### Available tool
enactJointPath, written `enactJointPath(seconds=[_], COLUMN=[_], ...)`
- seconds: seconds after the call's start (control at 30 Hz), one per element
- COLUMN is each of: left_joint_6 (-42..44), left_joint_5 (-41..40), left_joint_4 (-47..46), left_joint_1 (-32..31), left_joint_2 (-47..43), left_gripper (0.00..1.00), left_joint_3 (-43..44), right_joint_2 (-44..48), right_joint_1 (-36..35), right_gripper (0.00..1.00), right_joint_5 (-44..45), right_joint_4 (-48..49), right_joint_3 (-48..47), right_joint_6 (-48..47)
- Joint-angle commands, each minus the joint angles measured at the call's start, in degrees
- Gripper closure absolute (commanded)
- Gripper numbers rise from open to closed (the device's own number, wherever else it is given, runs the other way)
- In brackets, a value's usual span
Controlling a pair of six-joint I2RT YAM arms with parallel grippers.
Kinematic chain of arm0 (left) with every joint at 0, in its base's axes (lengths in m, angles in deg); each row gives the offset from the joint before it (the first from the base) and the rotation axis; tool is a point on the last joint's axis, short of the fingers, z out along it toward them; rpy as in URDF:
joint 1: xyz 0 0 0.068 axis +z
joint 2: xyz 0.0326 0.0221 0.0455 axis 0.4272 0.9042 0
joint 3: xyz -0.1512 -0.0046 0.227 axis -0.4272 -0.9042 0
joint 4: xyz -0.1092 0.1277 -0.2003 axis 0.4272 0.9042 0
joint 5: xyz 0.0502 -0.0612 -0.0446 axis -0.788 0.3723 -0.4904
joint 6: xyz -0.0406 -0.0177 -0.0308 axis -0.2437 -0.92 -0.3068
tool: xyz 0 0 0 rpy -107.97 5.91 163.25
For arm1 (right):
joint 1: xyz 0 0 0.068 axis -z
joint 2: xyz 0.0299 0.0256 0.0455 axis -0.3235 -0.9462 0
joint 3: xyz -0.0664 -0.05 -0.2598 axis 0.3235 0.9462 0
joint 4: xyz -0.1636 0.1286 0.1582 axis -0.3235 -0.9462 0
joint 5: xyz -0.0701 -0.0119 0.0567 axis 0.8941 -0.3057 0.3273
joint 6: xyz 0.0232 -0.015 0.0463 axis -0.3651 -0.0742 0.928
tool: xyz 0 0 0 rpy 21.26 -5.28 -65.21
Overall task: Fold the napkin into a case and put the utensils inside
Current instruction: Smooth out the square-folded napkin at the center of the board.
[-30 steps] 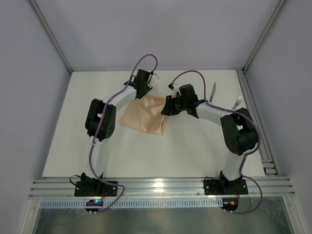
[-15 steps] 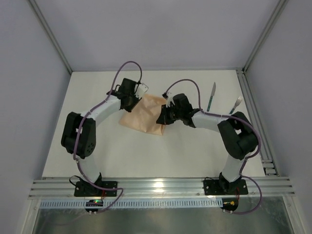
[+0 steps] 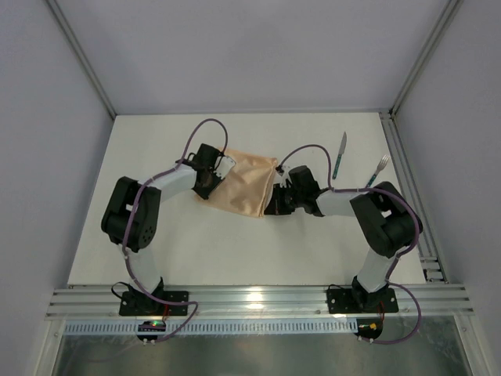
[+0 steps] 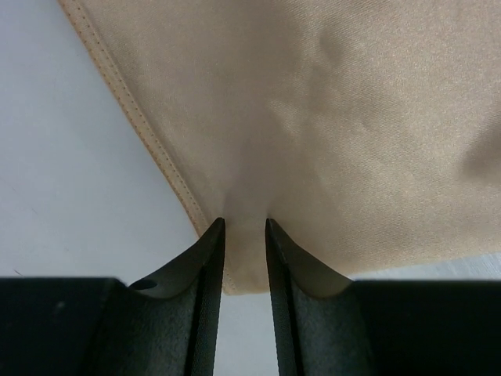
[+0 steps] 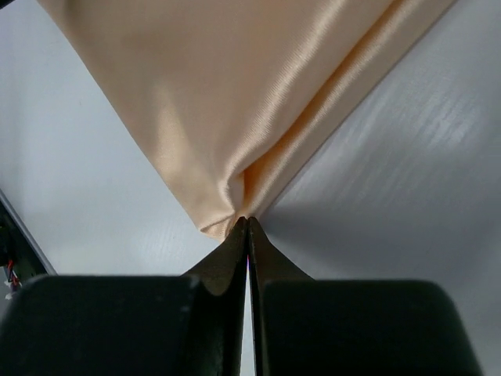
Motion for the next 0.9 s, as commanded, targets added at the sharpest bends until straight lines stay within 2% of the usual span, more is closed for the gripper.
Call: enactJointPath(seconds=[0.0, 0.13, 0.27, 0.4, 0.63, 0.87], left_joint_6=[-0.8, -0.8, -1.3, -1.7, -2.2, -1.7], left_joint_5=[1.6, 3.2, 3.7, 3.0, 1.9, 1.0], left_joint_4=[-1.1, 0.9, 2.1, 1.3, -0.7, -2.6], left_joint_1=[0.4, 0.4, 0.5, 1.0, 1.5, 1.5], left_joint_2=[-3.3, -7.1, -9.3, -8.7, -5.0, -4.1], left_gripper=[0.70, 0.65, 0.64, 0.64, 0.66, 0.69], left_joint_3=[-0.8, -0.3, -0.8, -2.2, -4.3, -8.6], right_joint_2=[4.5, 9.0, 10.5, 6.9, -4.1, -4.7], right_joint_1=[0.1, -1.9, -5.9, -6.8, -6.6, -0.7], right_gripper=[0.96, 0.96, 0.95, 0.95, 0.95, 0.96], right_joint_5=[2.7, 7.4, 10.1, 6.5, 5.2, 2.3], right_joint_4=[-5.4, -14.7, -17.9, -10.2, -6.0, 4.6], right_joint_3=[-0.1, -4.5, -10.9, -13.7, -16.0, -1.9], right_joint_6=[-3.1, -7.8, -9.4, -6.1, -3.5, 4.4])
